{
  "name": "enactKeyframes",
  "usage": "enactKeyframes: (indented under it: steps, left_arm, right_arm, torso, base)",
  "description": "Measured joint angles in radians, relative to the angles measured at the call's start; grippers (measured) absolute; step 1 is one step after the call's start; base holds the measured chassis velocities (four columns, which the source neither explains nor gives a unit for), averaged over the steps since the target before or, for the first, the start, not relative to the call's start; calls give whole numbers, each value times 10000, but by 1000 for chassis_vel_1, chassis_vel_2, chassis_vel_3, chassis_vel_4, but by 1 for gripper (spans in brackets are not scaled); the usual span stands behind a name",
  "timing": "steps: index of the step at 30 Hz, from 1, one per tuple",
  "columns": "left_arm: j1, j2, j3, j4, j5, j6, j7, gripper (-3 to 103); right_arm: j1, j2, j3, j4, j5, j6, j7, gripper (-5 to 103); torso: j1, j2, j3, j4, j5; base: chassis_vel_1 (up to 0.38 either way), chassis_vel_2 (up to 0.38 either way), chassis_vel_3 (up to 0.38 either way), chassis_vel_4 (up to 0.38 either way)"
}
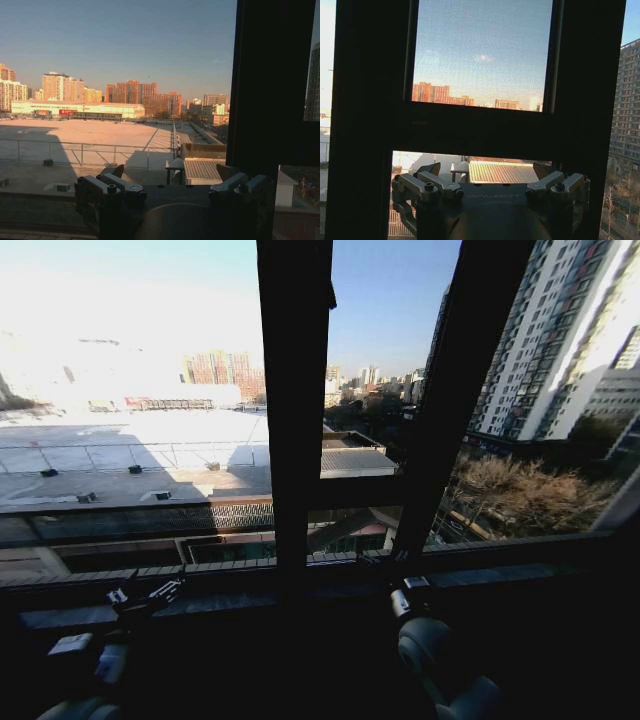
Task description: Open the curtains by pulling them apart, changing their state from closed to fully open.
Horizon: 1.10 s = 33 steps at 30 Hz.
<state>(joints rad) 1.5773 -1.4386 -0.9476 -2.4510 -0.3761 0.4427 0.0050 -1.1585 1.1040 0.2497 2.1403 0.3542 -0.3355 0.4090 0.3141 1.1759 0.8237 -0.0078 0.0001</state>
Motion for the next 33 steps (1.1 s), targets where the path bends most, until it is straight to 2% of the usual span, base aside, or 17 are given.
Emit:
enactKeyframes:
  steps: [6, 10, 26, 28, 33]
  left_arm:
    - [9, -31, -186, 54, -43, -5, 27, 100]
    - [9, -34, -237, 111, -52, -7, 39, 100]
    - [-37, -40, -254, 216, -58, -60, 93, 100]
    - [-39, -53, -272, 249, -58, -74, 210, 100]
    - [-33, -70, -332, 260, -57, -89, 353, 100]
  right_arm:
    - [-48, -12, 0, 85, -13, -1, 10, 100]
    - [-92, -14, 8, 100, -13, -1, 40, 100]
    - [-30, 34, 2, -2, -14, 0, 79, 100]
    - [-29, 43, 0, -9, -14, 4, 79, 100]
    - [-20, 12, 7, -8, -15, 10, 79, 100]
  torso:
    - [0, 0, -1, 1, 8]
    - [0, 0, -1, 3, -8]
    - [-3, 3, -2, -1, 5]
    - [-3, 2, -1, 1, -4]
    - [-3, 2, -1, 3, 1]
  base:
    - [-168, -379, 155, 381]
    - [-82, -398, 71, 395]
    - [-53, -380, 45, 384]
    - [-69, -412, 88, 413]
    - [-39, -353, 48, 333]
